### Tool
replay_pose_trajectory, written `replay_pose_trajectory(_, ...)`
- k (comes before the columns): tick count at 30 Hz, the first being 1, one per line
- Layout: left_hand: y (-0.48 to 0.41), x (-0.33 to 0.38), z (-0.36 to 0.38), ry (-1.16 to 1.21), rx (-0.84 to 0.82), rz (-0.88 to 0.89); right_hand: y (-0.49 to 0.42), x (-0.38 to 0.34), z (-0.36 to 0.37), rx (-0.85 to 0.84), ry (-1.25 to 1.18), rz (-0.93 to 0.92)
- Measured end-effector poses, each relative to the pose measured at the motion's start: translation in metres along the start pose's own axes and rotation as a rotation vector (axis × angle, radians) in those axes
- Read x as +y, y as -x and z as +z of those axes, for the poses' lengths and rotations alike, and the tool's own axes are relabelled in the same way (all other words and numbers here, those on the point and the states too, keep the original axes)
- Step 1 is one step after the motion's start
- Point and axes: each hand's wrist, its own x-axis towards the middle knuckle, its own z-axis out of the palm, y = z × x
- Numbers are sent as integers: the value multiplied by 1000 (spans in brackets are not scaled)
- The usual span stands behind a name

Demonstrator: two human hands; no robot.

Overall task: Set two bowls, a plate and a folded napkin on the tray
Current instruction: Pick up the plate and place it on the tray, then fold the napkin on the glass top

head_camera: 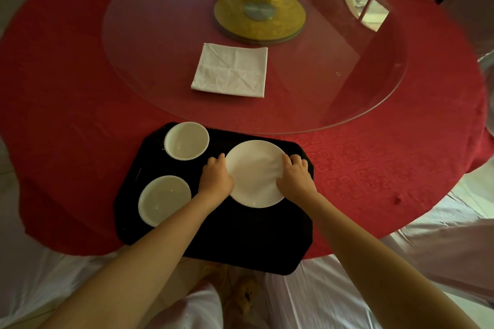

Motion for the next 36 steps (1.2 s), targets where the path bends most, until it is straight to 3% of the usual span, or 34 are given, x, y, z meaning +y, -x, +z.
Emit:
replay_pose_trajectory(7, -1, 14, -38, -61, 171, 266, -7, -10, -25, 99, 8, -126)
replay_pose_trajectory(19, -65, 20, -129, -134, 294, 403, -51, -56, -62, 220, 16, -279)
replay_pose_trajectory(28, -152, 1, -148, -196, 110, 429, -115, -76, -61, 222, 144, -219)
replay_pose_trajectory(32, -190, -15, -146, -310, 9, 466, -150, -85, -55, 239, 360, -244)
replay_pose_trajectory(36, -220, -30, -143, -402, 25, 561, -178, -89, -52, 245, 502, -256)
